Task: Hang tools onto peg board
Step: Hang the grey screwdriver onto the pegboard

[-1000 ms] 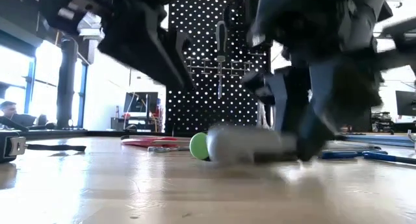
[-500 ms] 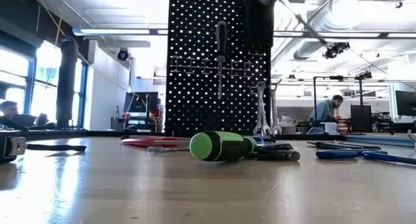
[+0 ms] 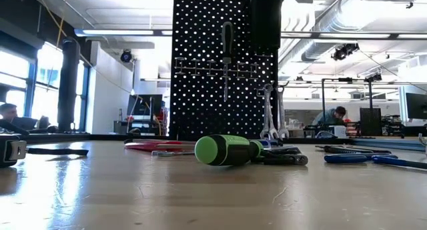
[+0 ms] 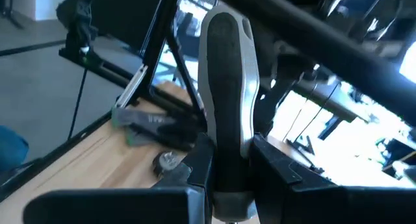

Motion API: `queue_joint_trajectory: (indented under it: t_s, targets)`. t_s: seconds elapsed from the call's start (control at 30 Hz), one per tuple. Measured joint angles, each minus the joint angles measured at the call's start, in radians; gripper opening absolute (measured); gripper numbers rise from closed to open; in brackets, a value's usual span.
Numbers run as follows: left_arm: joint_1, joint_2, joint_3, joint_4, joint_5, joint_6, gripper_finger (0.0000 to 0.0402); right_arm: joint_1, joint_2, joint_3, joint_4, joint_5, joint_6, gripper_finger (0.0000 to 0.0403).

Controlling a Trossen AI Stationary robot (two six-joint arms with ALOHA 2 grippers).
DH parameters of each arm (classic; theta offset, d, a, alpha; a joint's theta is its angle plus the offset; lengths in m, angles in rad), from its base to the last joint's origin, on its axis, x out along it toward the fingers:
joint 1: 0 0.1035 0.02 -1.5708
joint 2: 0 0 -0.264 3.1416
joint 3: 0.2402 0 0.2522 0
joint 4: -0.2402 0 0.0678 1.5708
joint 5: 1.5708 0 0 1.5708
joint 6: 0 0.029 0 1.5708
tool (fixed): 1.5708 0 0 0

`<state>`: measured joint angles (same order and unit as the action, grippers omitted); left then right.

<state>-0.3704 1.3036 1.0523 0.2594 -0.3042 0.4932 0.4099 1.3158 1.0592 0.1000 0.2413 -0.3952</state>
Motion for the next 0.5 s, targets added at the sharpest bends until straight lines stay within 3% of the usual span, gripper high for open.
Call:
queue_joint_trajectory:
  t_s: [0.13, 0.5]
  targets:
    - [0.01, 0.0, 0.0, 0.015, 0.068, 0.005, 0.0157, 0.0, -0.001, 0.0, 0.043, 0.0, -0.042, 0.006]
    - [0.013, 0.0, 0.0, 0.109, 0.109, 0.056, 0.0199, -0.032, -0.003, 0.0, 0.163, -0.004, -0.111, 0.006]
